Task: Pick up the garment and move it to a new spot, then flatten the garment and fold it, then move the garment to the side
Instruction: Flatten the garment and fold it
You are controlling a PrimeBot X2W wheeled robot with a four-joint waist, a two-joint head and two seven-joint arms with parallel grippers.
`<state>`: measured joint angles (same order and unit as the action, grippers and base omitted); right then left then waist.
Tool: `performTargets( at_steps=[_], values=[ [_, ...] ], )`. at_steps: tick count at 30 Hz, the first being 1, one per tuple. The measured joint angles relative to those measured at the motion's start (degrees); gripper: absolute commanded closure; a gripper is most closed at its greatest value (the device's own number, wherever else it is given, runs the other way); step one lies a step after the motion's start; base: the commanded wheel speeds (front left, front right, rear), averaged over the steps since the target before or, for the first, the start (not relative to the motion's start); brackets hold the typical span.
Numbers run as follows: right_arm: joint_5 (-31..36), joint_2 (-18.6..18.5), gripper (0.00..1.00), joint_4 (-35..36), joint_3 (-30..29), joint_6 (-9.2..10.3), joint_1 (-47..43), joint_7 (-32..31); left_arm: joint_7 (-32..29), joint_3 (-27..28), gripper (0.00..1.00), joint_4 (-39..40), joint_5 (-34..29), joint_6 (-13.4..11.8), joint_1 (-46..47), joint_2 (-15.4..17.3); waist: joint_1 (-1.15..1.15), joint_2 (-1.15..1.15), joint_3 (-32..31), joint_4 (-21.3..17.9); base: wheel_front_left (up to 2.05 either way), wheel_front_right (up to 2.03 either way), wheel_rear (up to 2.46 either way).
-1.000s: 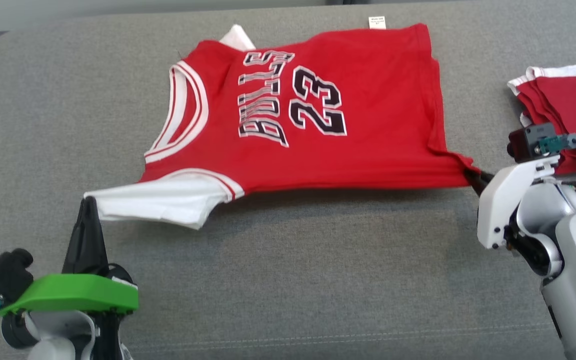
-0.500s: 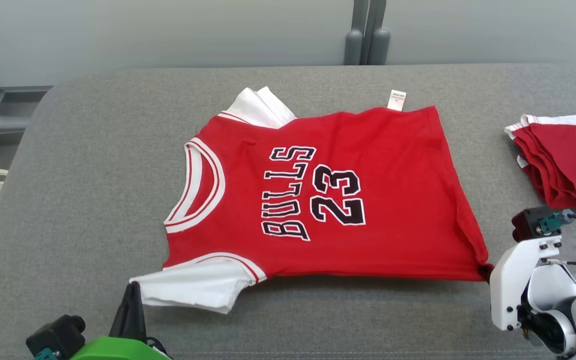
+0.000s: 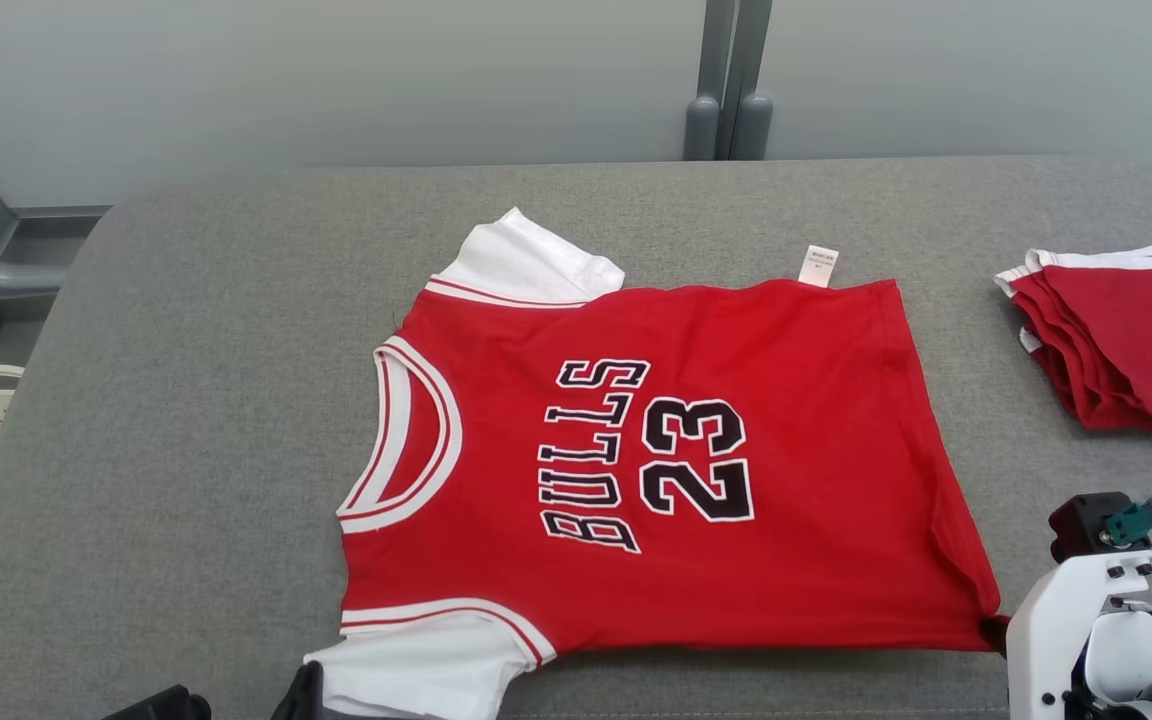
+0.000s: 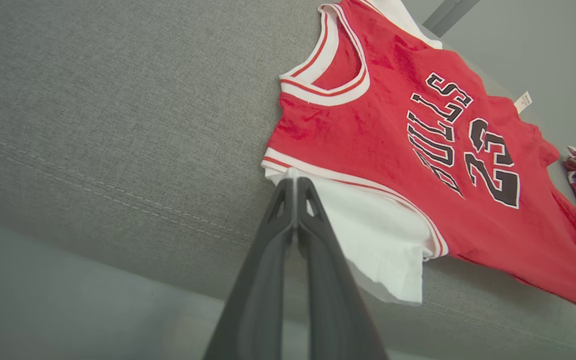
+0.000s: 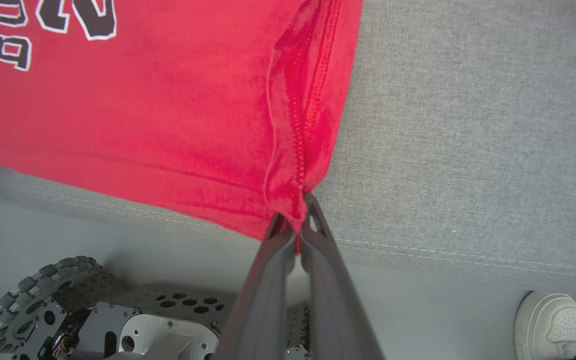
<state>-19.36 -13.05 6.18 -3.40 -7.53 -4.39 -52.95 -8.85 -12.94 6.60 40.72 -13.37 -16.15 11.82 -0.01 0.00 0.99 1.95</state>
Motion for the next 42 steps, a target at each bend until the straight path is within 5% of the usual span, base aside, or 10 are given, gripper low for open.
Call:
performTargets(
  at_steps=[10, 27, 42],
  values=[
    [1.63, 4.52, 1.0, -0.75, -3.99, 0.01, 3.03, 3.16, -2.76, -1.86, 1.0, 2.03, -1.02, 0.79, 8.53, 0.69, 0.0, 0.0, 0.55, -0.67, 0.0, 0.0, 0.0],
    [1.85, 8.13, 1.0, -11.18, -5.05, 0.03, 20.87, 6.55, -5.15, -6.57, 1.0, -17.85, -6.38, 4.81, 36.51, -0.41, 0.0, 0.0, 7.22, -2.16, 0.0, 0.0, 0.0],
    [3.48, 6.3, 1.0, -22.84, -2.89, 0.03, 29.82, 12.82, -1.65, -7.95, 1.0, -31.77, -8.54, 6.83, 50.1, -2.68, 0.01, 0.0, 14.66, -1.91, 0.0, 0.0, 0.0]
  ],
)
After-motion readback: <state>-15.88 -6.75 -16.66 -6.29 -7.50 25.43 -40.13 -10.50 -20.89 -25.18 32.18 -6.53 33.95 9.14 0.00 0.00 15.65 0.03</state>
